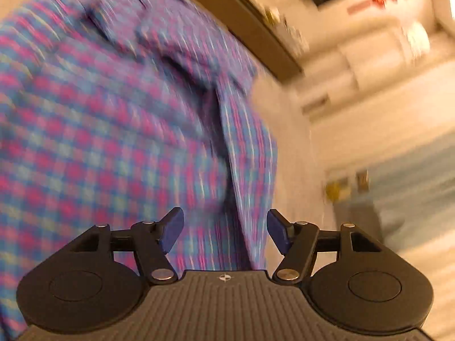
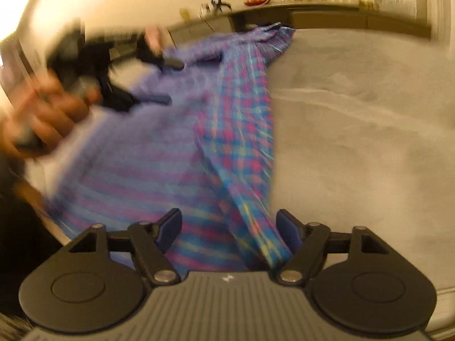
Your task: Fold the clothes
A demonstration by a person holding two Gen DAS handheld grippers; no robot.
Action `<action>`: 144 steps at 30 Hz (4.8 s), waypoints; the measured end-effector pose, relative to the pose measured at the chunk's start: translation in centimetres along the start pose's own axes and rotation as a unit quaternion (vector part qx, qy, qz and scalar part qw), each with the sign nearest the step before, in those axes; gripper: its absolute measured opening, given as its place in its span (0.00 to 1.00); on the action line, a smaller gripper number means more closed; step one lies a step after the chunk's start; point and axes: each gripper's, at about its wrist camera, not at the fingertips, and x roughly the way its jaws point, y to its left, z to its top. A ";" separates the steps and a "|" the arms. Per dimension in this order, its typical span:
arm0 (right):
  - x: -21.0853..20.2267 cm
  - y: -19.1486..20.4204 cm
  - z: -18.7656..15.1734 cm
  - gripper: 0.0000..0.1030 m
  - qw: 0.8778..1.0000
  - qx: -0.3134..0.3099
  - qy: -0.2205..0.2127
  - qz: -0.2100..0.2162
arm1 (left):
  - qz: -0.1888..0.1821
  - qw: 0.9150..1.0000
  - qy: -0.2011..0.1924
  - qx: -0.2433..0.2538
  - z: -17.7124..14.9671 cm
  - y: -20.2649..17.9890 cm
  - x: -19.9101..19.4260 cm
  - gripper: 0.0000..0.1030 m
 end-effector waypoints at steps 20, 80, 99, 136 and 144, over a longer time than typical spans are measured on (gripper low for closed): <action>-7.6 12.5 -3.0 0.34 0.985 -0.133 0.063 0.086 | -0.036 0.999 0.008 0.038 -5.2 0.1 -2.4 0.66; 0.7 0.6 -4.8 0.19 0.978 0.166 0.052 0.116 | 0.110 0.988 -0.108 0.017 -20.6 11.9 -25.5 0.28; 6.7 -12.0 15.3 0.45 0.951 0.285 -0.025 0.117 | 0.051 0.984 -0.154 -0.072 5.6 7.5 -21.9 0.35; 7.1 -8.8 27.9 0.70 0.998 -0.040 -0.032 0.029 | 0.152 0.957 -0.105 0.223 16.4 4.4 -15.3 0.83; 23.1 -11.5 39.6 0.71 0.997 -0.073 0.009 -0.032 | 0.234 0.948 -0.055 0.211 27.1 7.7 -1.9 0.83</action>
